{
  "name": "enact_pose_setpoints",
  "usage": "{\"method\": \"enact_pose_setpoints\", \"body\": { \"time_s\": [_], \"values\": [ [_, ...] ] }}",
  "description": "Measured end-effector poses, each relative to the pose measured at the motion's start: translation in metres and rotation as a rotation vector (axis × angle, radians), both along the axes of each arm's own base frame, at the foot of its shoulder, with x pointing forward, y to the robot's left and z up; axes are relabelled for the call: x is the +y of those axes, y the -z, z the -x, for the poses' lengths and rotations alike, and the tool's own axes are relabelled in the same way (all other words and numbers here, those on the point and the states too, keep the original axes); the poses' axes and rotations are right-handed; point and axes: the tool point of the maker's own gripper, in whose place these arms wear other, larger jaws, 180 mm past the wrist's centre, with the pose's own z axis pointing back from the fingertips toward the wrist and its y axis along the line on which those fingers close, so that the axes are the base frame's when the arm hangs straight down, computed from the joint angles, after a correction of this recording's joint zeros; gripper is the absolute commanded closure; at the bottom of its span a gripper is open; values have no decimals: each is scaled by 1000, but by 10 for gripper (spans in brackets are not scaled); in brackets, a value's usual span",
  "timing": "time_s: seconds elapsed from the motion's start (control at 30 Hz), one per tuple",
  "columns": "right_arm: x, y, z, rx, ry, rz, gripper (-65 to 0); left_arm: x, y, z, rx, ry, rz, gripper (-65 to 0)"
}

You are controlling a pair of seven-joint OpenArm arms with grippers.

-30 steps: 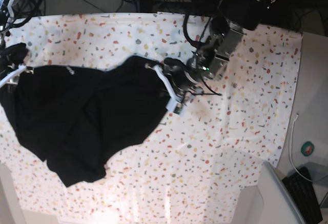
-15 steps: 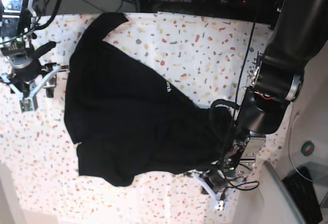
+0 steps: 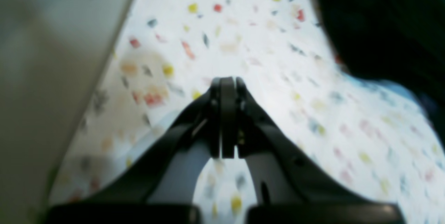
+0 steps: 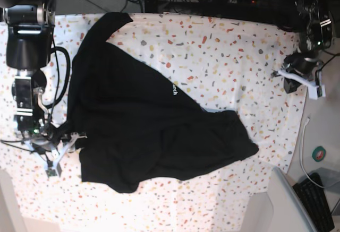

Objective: Layout the t-shirt on the table in an organized manner, then fold the t-shirt properly
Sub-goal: 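Grasp the shirt collar area with the right gripper and pull it up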

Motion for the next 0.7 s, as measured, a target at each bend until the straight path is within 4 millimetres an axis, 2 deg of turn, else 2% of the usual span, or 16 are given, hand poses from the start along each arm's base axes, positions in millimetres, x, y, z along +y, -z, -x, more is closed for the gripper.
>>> {"method": "enact_pose_setpoints", "body": {
  "time_s": [0.07, 0.13, 0.2, 0.33, 0.53, 0.6, 0.7],
  "values": [
    [7, 5, -9, -25, -18, -14, -285, 28, 2, 35, 36, -89, -28, 0],
    [10, 21, -10, 0, -14, -34, -285, 55, 4, 67, 75, -181, -62, 0],
    [12, 38, -10, 37, -3, -55, -285, 67, 5, 87, 91, -235, -68, 0],
    [2, 57, -6, 87, 25, -64, -285, 57, 9, 91, 75, -242, -23, 0],
    [9, 70, 3, 99, 27, -83, -267, 69, 5, 98, 83, -273, -51, 0],
    [11, 73, 7, 80, 27, -91, -203, 67, 5, 94, 74, -268, -45, 0],
    [9, 75, 9, 41, 29, -97, 0, 65, 4, 92, 70, -257, -43, 0]
  ]
}}
